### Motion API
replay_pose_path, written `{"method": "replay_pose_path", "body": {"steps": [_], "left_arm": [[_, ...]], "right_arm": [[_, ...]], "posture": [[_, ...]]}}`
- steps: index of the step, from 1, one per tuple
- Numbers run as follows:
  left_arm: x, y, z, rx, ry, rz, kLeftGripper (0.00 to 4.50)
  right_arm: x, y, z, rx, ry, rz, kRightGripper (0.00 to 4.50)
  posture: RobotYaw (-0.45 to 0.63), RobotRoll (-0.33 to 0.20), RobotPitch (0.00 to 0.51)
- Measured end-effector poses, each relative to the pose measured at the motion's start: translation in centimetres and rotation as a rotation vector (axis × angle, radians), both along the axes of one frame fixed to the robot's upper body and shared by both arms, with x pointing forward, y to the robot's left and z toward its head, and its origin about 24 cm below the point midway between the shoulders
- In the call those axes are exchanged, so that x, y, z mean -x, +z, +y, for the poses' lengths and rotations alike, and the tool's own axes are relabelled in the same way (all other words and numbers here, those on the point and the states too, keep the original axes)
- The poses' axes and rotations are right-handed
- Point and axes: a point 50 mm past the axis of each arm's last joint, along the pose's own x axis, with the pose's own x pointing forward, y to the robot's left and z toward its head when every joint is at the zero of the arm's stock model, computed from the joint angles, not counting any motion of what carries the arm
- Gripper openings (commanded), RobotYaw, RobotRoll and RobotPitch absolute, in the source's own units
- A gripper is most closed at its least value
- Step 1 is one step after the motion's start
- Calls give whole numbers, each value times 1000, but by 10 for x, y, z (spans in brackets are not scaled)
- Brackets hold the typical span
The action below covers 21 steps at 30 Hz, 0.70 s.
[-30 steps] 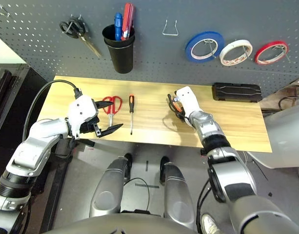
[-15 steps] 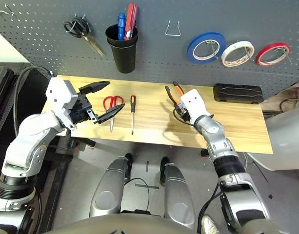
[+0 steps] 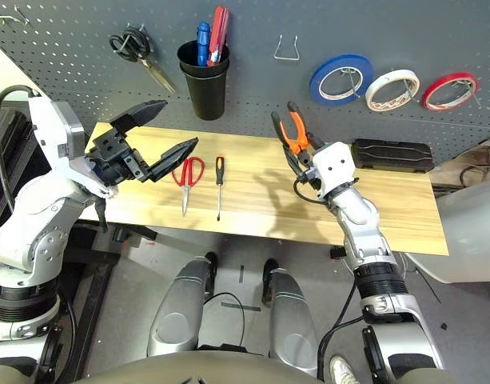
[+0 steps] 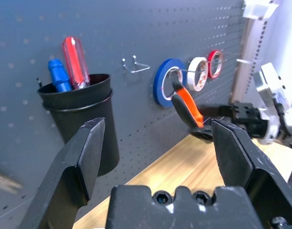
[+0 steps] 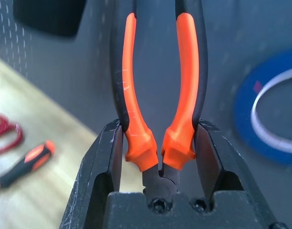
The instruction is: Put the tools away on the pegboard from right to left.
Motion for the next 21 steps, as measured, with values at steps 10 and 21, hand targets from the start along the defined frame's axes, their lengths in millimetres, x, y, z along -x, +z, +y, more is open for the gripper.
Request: {"method": "replay_pose_path", "body": {"steps": [10, 21], "left_arm": [[-2, 9, -4, 23, -17, -37, 4500], [-7, 11, -6, 32, -25, -42, 4500]], "right_arm": [[-7, 58, 15, -80, -32, -267, 2352], [-18, 113, 44, -192, -7, -443, 2352]], "posture": [[324, 0, 208], [321, 0, 198]]}}
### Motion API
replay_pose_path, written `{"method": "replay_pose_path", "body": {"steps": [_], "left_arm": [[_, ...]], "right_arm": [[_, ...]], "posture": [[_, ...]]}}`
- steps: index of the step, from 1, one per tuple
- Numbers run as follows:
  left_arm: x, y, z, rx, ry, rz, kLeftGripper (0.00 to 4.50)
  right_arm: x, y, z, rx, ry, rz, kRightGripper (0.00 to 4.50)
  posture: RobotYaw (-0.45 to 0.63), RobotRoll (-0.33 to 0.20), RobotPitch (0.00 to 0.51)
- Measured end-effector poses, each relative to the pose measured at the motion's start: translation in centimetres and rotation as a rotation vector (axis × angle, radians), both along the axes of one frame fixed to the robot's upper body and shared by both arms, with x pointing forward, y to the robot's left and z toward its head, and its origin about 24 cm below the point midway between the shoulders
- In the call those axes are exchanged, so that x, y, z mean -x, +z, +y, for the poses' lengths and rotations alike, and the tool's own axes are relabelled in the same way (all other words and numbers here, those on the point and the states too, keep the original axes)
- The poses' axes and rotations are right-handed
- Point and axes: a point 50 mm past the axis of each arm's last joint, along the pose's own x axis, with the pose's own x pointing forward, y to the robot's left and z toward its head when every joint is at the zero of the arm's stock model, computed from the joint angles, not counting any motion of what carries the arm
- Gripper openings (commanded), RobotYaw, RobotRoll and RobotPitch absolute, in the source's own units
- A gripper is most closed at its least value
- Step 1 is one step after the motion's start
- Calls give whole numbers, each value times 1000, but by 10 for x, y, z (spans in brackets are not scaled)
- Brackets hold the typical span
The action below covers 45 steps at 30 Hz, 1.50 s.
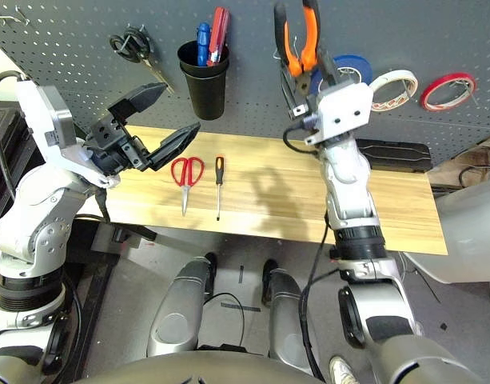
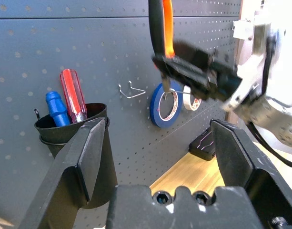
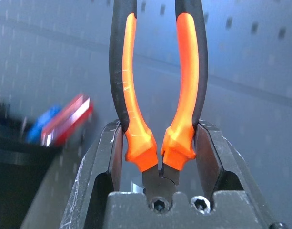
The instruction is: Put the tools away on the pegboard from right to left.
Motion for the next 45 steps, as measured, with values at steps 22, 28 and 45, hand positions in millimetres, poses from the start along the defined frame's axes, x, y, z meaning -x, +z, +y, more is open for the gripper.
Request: {"method": "replay_pose_path", "body": {"steps": [22, 28, 45], "left_arm": [[0, -3, 0, -7, 14, 6, 4500], [1, -6, 2, -13, 28, 13, 4500], [1, -7, 1, -20, 29, 18, 4500]], "right_arm": [[-65, 0, 15, -137, -63, 194, 2352], [-68, -11, 18, -148, -63, 243, 2351], [-29, -33, -6, -2, -41, 18, 4415]], "posture": [[388, 0, 216], [389, 0, 221], [378, 0, 229]]}}
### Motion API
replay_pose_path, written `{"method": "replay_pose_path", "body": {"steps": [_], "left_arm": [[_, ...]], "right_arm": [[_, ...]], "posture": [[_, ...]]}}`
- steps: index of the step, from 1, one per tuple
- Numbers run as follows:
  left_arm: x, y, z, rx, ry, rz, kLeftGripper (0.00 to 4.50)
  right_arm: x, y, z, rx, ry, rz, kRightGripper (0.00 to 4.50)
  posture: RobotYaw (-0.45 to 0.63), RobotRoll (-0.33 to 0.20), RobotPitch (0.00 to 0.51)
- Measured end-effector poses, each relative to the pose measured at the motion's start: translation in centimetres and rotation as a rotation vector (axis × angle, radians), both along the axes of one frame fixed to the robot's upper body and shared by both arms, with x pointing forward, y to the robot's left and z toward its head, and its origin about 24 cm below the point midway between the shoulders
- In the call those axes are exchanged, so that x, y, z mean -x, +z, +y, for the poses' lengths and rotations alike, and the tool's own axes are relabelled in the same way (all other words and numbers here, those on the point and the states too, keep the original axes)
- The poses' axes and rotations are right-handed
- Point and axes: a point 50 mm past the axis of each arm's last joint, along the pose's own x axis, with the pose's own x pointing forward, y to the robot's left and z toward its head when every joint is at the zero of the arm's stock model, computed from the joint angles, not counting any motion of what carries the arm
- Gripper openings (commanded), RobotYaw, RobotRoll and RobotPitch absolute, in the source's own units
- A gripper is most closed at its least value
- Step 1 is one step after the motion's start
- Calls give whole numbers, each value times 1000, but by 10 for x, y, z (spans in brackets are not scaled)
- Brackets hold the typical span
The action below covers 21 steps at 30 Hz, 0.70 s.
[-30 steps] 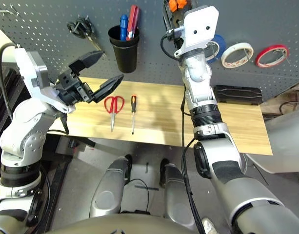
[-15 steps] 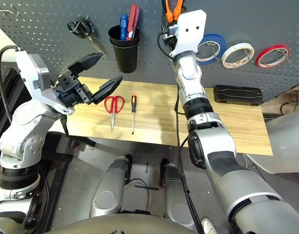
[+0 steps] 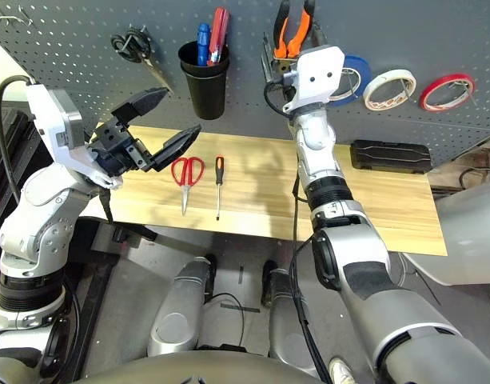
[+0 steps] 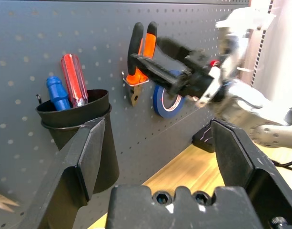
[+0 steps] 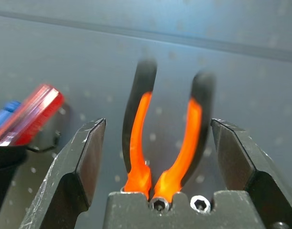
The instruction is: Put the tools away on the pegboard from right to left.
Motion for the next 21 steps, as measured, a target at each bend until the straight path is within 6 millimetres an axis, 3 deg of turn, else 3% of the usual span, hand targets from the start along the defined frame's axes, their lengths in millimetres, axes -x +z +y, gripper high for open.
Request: {"method": "replay_pose_path", "body": {"steps": [8, 21], "left_arm": [[0, -9, 3, -17, 16, 41, 4500], [-11, -72, 8, -108, 230, 262, 4500]], "right_arm": [[31, -44, -15, 280, 92, 122, 4415], [65, -131, -41, 571, 281, 666, 4415]], "posture": [[367, 0, 234], [349, 0, 244]]}}
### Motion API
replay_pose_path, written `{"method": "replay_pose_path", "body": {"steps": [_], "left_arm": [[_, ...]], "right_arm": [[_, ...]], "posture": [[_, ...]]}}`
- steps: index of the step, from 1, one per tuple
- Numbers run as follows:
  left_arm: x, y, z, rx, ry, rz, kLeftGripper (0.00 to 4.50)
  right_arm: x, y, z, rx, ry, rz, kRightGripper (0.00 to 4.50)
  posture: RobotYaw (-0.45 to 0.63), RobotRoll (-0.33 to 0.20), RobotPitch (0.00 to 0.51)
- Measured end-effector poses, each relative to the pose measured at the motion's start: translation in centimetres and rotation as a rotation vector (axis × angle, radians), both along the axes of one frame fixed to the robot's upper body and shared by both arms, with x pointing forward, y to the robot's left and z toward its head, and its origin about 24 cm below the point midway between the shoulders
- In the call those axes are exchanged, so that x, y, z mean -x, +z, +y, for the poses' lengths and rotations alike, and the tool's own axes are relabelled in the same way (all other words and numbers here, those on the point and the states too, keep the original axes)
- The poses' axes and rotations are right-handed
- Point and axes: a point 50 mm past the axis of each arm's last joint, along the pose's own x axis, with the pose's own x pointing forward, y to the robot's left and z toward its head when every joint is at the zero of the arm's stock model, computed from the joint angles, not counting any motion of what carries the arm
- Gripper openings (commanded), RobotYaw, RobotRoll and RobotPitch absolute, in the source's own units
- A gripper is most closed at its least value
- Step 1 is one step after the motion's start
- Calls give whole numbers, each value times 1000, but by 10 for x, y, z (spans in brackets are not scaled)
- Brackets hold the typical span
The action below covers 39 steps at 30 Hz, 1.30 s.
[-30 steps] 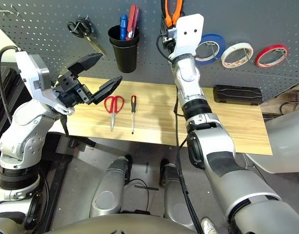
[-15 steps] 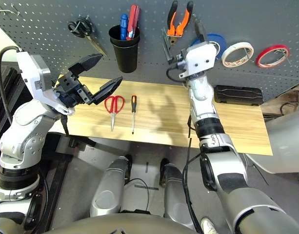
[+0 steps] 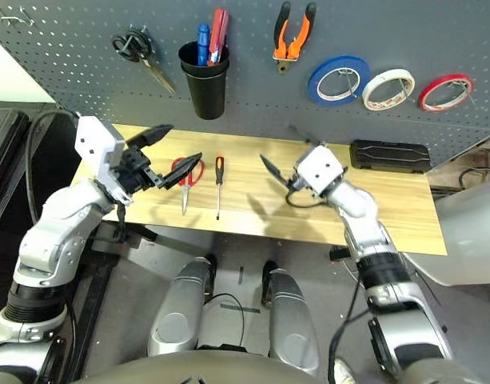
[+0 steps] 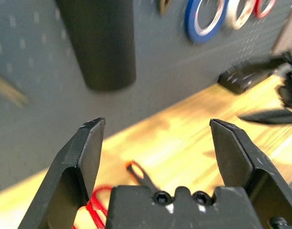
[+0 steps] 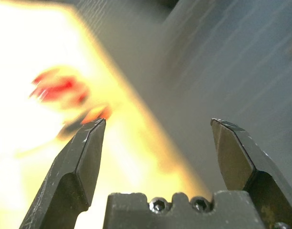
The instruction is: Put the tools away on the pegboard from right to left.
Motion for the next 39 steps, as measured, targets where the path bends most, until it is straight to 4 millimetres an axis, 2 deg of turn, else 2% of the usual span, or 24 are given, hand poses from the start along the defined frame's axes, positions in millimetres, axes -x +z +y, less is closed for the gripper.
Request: {"method": "replay_pose_path", "body": {"steps": [4, 6, 9, 18, 29, 39], "left_arm": [[-2, -12, -8, 3, 56, 53, 4500], [-4, -25, -12, 2, 100, 111, 4500], [-7, -44, -21, 8, 163, 198, 4500], [-23, -77, -46, -7, 275, 340, 4500], [-58, -95, -63, -103, 316, 478, 4500], [-84, -105, -76, -130, 339, 499, 4500]], "right_arm": [[7, -11, -11, 62, 2, 88, 4415], [9, -15, -14, 81, 2, 119, 4415], [13, -23, -17, 103, 3, 171, 4415], [18, -36, -18, 177, 10, 258, 4415], [24, -51, -11, 241, -10, 326, 4415], [32, -53, -3, 223, -29, 336, 4415]], "posture": [[343, 0, 251], [340, 0, 253], [335, 0, 256], [301, 0, 271], [249, 0, 311], [165, 0, 335]]}}
